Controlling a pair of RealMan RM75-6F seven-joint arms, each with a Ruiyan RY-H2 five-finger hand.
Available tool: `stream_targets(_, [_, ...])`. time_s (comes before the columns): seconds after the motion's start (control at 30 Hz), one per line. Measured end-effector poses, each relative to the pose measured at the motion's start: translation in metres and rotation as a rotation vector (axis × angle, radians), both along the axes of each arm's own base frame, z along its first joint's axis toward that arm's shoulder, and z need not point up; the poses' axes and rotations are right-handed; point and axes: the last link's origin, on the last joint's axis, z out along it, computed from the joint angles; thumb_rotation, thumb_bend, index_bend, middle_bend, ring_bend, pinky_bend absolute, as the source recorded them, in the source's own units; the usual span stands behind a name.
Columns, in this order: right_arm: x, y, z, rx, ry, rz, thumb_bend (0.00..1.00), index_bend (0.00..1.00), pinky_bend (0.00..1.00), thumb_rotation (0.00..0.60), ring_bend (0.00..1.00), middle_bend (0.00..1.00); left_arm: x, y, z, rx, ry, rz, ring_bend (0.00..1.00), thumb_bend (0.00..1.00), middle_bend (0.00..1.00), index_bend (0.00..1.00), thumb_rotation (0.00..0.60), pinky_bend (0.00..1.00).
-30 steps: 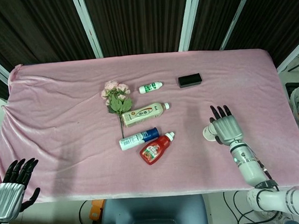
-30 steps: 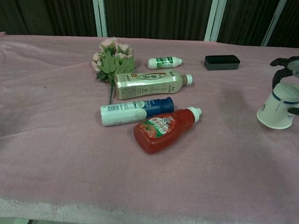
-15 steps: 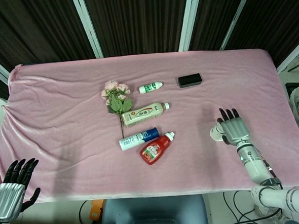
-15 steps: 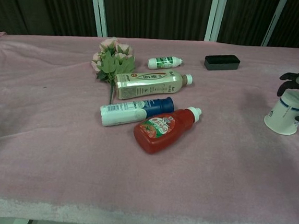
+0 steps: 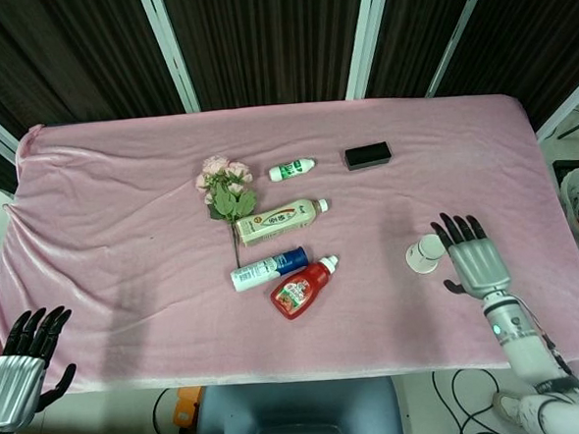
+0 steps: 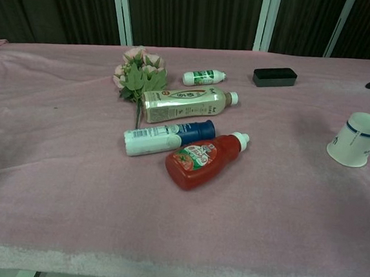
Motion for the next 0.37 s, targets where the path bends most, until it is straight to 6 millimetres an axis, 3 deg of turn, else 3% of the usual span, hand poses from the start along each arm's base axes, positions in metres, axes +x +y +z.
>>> stream_targets(0.23, [-0.042,0.110,0.026,-0.161,-0.094,0.052,0.33,0.00,0.00,0.600,0.00,0.00,-0.001,0.002,-0.001,-0.012,0.001,0.007,0.02,0.37,0.02,0.00,0.600,0.02])
stream_targets(0.37, [-0.048,0.135,0.030,-0.171,-0.153,0.091,0.33,0.00,0.00,0.600,0.00,0.00,0.000,0.001,-0.003,-0.005,0.010,0.000,0.02,0.37,0.02,0.00,0.600,0.02])
